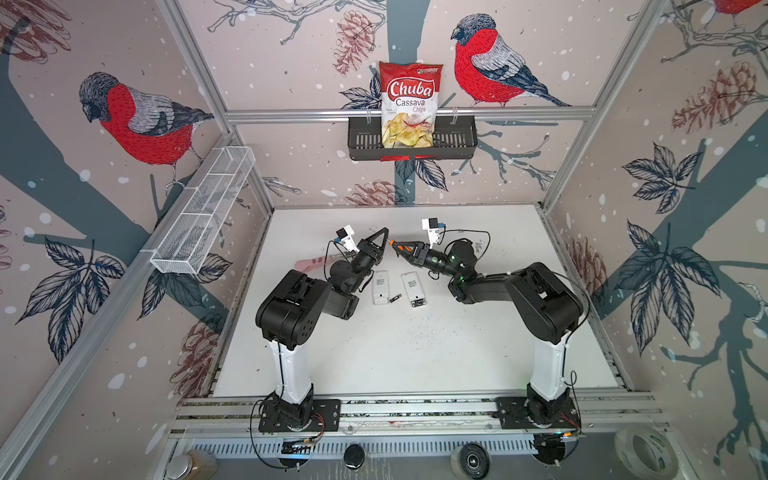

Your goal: Unload the batteries from the remote control

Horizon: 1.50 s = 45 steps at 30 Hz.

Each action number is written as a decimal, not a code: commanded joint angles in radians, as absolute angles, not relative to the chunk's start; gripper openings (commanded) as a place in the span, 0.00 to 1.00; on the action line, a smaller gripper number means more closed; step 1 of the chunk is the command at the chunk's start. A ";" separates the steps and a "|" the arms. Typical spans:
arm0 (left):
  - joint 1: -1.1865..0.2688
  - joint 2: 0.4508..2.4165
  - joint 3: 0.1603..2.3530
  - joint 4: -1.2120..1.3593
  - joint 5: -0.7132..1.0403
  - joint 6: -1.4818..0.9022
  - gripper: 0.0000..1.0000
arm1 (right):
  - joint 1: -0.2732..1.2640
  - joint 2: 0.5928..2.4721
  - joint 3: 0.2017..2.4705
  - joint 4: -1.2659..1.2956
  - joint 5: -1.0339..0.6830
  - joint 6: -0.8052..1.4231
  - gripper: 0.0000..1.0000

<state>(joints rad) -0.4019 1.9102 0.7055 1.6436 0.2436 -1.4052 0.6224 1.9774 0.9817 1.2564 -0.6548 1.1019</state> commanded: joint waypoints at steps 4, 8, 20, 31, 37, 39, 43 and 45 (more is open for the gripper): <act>-0.396 1.902 0.707 1.653 0.291 -1.334 0.18 | 0.613 1.965 0.994 1.274 -0.636 1.084 0.08; -0.396 1.902 0.698 1.659 0.288 -1.333 0.59 | 0.607 1.942 0.990 1.236 -0.628 1.065 0.06; -0.394 1.797 0.699 1.475 0.315 -1.224 0.97 | 0.542 1.848 0.935 1.052 -0.606 1.009 0.04; -0.376 1.631 0.680 1.051 0.426 -1.001 0.91 | 0.426 1.492 0.744 0.526 -0.550 0.746 0.03; -0.420 1.641 0.834 0.502 0.415 -0.695 0.88 | 0.405 1.328 0.691 0.162 -0.501 0.593 0.03; -0.456 1.636 0.868 0.368 0.352 -0.603 0.91 | 0.404 1.273 0.669 0.080 -0.483 0.565 0.03; -0.521 1.621 0.911 0.212 0.223 -0.493 0.96 | 0.412 1.183 0.646 -0.042 -0.477 0.528 0.03; -0.539 1.633 0.943 0.138 0.182 -0.457 0.97 | 0.434 1.156 0.643 -0.115 -0.453 0.506 0.03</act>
